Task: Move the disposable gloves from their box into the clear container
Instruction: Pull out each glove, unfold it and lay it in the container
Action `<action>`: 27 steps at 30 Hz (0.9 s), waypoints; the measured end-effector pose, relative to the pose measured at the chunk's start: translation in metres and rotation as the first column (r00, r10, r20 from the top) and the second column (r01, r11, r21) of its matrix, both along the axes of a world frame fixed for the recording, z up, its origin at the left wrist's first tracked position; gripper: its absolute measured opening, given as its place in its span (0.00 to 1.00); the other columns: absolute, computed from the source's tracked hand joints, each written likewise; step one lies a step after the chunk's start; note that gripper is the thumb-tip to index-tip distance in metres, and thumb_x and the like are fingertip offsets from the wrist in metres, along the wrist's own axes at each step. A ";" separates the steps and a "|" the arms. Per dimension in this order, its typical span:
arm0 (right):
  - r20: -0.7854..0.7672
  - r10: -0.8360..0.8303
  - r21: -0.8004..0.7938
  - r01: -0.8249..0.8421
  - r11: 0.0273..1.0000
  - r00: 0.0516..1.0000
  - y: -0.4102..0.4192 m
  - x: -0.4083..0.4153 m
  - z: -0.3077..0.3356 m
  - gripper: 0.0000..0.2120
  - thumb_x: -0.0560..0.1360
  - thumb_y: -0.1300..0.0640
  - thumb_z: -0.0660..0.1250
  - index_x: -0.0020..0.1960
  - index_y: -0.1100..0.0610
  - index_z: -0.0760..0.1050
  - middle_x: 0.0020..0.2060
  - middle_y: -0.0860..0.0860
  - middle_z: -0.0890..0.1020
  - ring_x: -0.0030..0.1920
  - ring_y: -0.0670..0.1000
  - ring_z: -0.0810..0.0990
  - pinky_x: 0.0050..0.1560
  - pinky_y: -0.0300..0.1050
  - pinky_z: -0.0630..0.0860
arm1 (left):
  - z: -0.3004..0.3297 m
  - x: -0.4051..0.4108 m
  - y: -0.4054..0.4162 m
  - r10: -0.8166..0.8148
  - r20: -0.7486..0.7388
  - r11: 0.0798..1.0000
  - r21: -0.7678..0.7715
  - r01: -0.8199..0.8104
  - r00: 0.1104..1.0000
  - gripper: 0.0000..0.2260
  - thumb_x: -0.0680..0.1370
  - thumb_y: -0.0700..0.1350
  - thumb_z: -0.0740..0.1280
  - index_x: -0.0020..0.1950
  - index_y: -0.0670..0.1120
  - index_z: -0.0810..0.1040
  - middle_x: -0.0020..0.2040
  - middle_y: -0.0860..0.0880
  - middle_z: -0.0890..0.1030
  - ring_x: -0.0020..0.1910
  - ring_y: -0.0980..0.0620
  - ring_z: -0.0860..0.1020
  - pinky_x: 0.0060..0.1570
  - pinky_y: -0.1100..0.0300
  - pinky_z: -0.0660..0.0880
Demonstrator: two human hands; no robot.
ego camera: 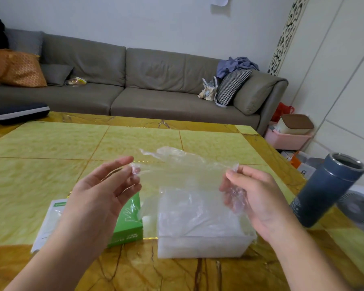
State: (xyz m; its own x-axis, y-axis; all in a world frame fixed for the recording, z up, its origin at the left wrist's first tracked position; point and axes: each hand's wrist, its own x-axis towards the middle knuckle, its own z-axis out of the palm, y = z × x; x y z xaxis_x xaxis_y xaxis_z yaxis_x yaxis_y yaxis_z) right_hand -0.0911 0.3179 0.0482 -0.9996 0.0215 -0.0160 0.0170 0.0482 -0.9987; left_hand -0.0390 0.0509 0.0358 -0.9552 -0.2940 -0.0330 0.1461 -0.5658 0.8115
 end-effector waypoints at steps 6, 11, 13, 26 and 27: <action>0.035 -0.079 0.281 0.066 0.957 0.996 0.012 -0.003 -0.008 0.10 0.83 0.61 0.68 0.46 0.66 0.80 0.36 0.56 0.86 0.29 0.53 0.81 0.32 0.50 0.79 | -0.007 0.003 0.016 0.325 -0.014 0.589 -0.779 -0.214 0.946 0.09 0.81 0.42 0.70 0.58 0.54 0.80 0.54 0.54 0.84 0.52 0.54 0.83 0.50 0.57 0.77; 0.068 -0.054 0.350 0.027 0.936 0.996 0.009 -0.007 -0.018 0.11 0.80 0.63 0.66 0.40 0.66 0.79 0.30 0.56 0.83 0.24 0.52 0.79 0.24 0.44 0.74 | 0.003 0.016 0.074 -0.154 -0.289 -0.007 -0.956 -0.293 0.945 0.11 0.79 0.46 0.67 0.59 0.57 0.79 0.55 0.63 0.74 0.53 0.62 0.76 0.48 0.71 0.72; 0.054 -0.040 0.435 0.012 0.901 0.998 0.010 -0.008 -0.021 0.11 0.80 0.62 0.66 0.40 0.65 0.78 0.29 0.56 0.82 0.23 0.51 0.78 0.24 0.43 0.72 | -0.006 0.007 0.094 -0.193 -0.079 -0.147 -0.983 -0.108 0.978 0.13 0.83 0.51 0.61 0.67 0.57 0.74 0.59 0.61 0.71 0.59 0.59 0.74 0.53 0.65 0.73; -0.057 -0.050 0.898 0.073 0.433 0.997 0.018 -0.008 -0.024 0.04 0.79 0.57 0.69 0.47 0.53 0.75 0.38 0.48 0.80 0.35 0.51 0.81 0.36 0.49 0.83 | -0.007 -0.037 0.097 -0.075 0.532 -0.424 -0.782 0.456 0.843 0.35 0.73 0.76 0.63 0.76 0.62 0.64 0.63 0.56 0.81 0.58 0.54 0.79 0.59 0.53 0.77; -0.053 -0.054 0.909 0.071 0.411 0.997 0.018 -0.006 -0.023 0.03 0.79 0.58 0.68 0.50 0.53 0.74 0.39 0.48 0.79 0.36 0.50 0.80 0.35 0.48 0.81 | -0.006 -0.037 0.100 -0.068 0.557 -0.441 -0.761 0.476 0.828 0.37 0.71 0.78 0.63 0.76 0.62 0.65 0.63 0.56 0.80 0.58 0.54 0.79 0.59 0.53 0.77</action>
